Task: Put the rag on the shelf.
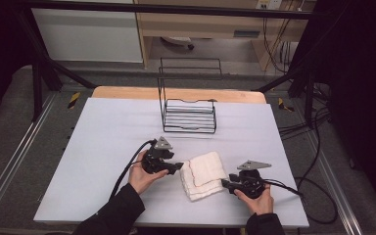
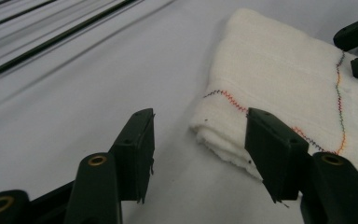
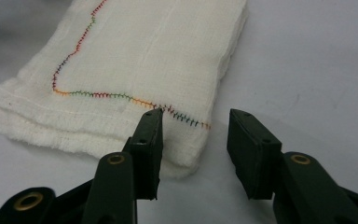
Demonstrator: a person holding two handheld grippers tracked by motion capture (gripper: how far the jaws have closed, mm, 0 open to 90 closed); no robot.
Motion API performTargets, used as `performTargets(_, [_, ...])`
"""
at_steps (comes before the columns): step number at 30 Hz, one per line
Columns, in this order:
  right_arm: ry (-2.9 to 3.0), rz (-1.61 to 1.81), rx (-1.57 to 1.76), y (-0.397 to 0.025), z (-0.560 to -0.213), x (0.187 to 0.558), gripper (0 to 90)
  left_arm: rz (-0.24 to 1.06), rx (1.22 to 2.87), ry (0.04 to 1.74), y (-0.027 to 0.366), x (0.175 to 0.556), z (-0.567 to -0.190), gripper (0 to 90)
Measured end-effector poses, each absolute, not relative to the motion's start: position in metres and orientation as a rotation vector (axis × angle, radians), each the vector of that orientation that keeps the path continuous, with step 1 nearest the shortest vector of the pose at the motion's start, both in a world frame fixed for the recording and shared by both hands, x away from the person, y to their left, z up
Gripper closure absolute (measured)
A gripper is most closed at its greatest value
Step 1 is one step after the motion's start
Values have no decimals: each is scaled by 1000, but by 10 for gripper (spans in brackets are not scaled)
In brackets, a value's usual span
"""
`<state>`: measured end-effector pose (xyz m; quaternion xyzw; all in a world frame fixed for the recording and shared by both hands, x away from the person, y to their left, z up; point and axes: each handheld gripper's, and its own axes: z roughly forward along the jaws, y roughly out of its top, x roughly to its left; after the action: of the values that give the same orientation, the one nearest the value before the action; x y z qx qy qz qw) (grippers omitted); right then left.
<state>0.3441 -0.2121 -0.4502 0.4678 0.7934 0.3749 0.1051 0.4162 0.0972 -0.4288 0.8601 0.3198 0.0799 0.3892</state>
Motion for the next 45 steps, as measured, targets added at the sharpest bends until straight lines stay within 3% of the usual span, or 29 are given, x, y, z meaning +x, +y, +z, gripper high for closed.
performTargets(10, [2344,1136,1447,-210,-451,343,716,122,2231,813,82,425,-444,573])
performTargets(19, [2379,1157,1452,-211,-449,347,826,84,2246,822,81,422,-441,799])
performTargets(35, [2399,1122,1247,-184,-439,391,831,170,2220,906,112,370,-426,813])
performTargets(45, [2390,1121,1188,-178,-447,396,799,230,2197,925,116,354,-439,790])
